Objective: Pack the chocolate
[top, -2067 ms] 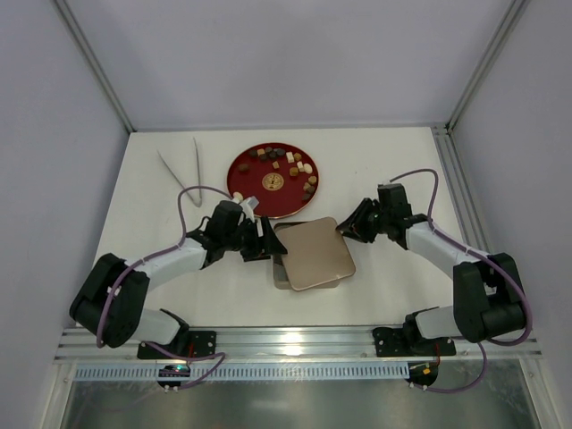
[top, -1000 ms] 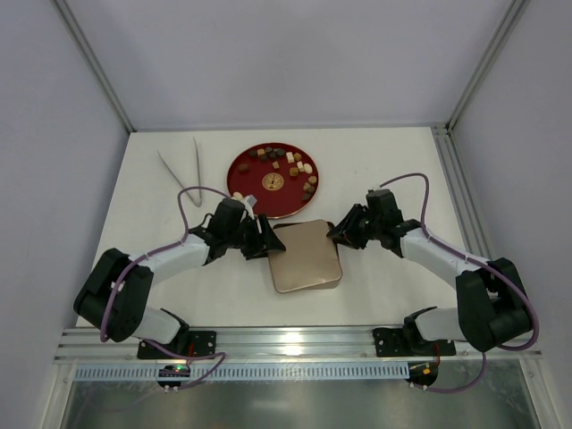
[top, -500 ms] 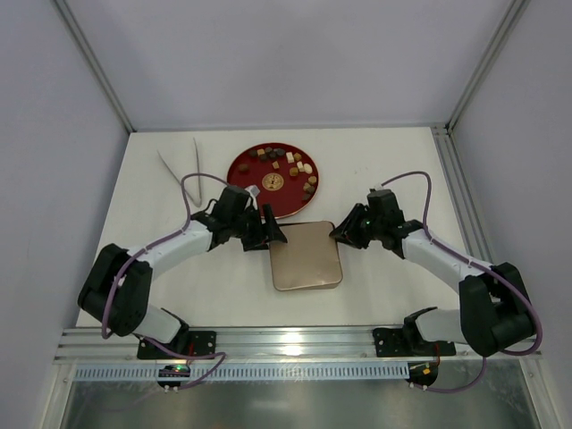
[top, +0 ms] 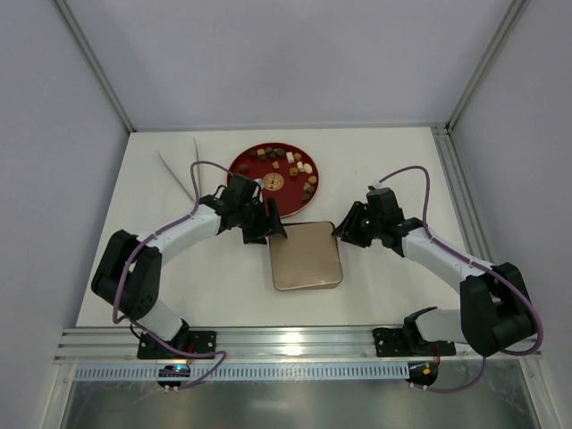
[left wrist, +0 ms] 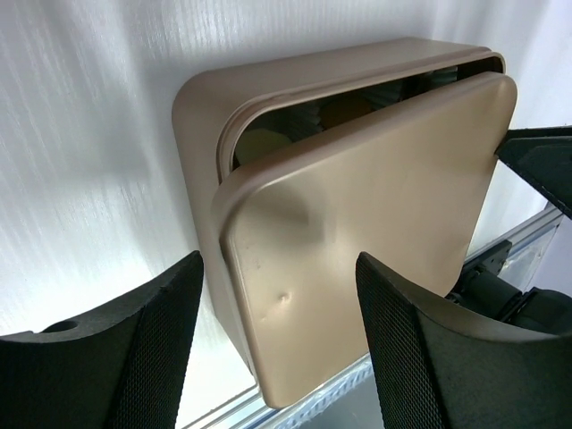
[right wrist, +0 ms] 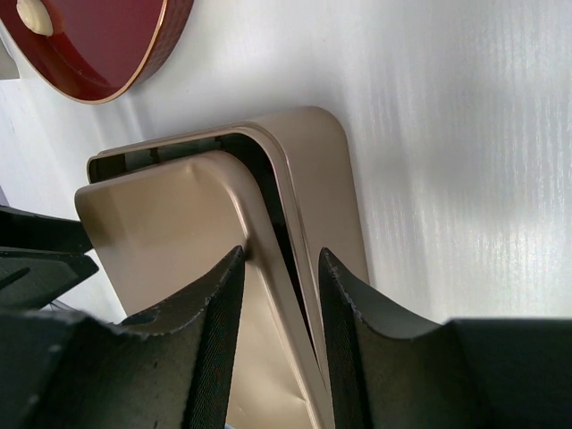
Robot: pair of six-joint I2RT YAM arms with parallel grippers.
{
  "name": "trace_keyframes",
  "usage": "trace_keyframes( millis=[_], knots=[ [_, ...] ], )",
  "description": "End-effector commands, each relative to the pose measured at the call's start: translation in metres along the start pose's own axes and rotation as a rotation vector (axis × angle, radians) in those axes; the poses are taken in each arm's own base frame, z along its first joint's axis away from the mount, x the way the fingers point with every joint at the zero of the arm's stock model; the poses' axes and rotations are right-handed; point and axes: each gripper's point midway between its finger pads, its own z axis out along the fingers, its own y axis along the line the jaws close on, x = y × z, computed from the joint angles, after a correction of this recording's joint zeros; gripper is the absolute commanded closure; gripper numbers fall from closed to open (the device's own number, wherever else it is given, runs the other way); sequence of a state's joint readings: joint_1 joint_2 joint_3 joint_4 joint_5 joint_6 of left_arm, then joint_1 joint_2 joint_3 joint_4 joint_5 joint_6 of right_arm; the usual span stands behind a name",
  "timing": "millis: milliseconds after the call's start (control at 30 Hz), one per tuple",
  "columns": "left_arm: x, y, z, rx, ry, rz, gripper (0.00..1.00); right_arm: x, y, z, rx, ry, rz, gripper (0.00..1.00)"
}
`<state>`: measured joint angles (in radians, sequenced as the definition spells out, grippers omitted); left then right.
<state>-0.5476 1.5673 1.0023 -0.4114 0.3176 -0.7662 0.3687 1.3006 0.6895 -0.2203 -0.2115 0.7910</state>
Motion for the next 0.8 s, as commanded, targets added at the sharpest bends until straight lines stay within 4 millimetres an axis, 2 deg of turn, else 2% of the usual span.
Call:
trace_keyframes(
  millis=[0, 433, 767],
  knots=[
    [-0.007, -0.003, -0.003, -0.026, 0.003, 0.039, 0.32, -0.013, 0.008, -0.002, -0.003, -0.041, -0.058, 0.59],
    [-0.024, -0.008, 0.004, -0.060, 0.011, 0.055, 0.32, -0.009, 0.017, 0.004, -0.053, -0.025, -0.113, 0.59],
    [-0.031, -0.009, 0.008, -0.080, 0.012, 0.056, 0.33, -0.015, 0.025, -0.001, -0.081, -0.062, -0.137, 0.49]
  ],
)
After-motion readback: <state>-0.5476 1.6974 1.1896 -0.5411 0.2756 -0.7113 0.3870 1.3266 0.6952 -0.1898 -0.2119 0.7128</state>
